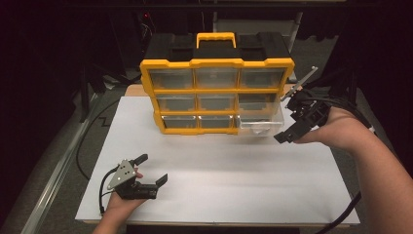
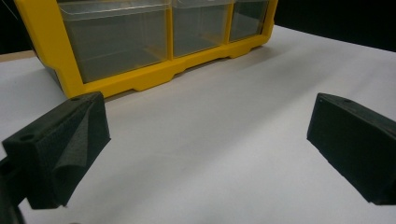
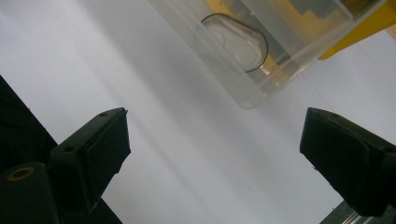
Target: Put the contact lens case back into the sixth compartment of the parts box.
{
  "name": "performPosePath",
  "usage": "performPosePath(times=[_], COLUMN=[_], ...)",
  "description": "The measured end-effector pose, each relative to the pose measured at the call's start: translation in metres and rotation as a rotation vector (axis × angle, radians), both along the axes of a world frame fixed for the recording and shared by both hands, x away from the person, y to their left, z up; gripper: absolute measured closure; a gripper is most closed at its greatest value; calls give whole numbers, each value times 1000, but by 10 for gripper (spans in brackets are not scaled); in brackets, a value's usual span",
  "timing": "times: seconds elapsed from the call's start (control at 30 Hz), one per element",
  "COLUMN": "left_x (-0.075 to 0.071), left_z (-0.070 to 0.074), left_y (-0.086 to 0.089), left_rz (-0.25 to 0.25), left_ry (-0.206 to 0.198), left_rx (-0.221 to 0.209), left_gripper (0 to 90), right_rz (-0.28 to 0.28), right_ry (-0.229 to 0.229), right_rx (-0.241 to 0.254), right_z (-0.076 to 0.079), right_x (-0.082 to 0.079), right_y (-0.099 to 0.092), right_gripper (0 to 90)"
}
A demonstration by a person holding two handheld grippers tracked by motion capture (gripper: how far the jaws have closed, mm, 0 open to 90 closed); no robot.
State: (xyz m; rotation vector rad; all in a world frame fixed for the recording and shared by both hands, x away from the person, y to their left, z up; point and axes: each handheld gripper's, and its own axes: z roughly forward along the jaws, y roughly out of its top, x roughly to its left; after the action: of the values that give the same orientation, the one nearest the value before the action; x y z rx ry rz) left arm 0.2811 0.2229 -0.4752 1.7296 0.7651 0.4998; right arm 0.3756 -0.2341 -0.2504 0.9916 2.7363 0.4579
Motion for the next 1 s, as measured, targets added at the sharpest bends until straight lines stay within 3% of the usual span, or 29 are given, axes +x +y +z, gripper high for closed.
performPosePath(times=[0.5,0.63,1.0], left_x=[0,-1,0], left_z=[0,0,0], left_y=[0,0,0], left_rz=[-2,-1,-1], left_ry=[-2,-2,-3], left_rx=[1,-2,1], left_gripper=[4,4,4], right_rz=[-25,-32,-44], right_ry=[24,34,45], right_rx=[3,3,-23], right_z=[-23,-32,-56], right_x=[-24,-27,-33], right_y=[-11,-13,-16], right_gripper=[46,1,1])
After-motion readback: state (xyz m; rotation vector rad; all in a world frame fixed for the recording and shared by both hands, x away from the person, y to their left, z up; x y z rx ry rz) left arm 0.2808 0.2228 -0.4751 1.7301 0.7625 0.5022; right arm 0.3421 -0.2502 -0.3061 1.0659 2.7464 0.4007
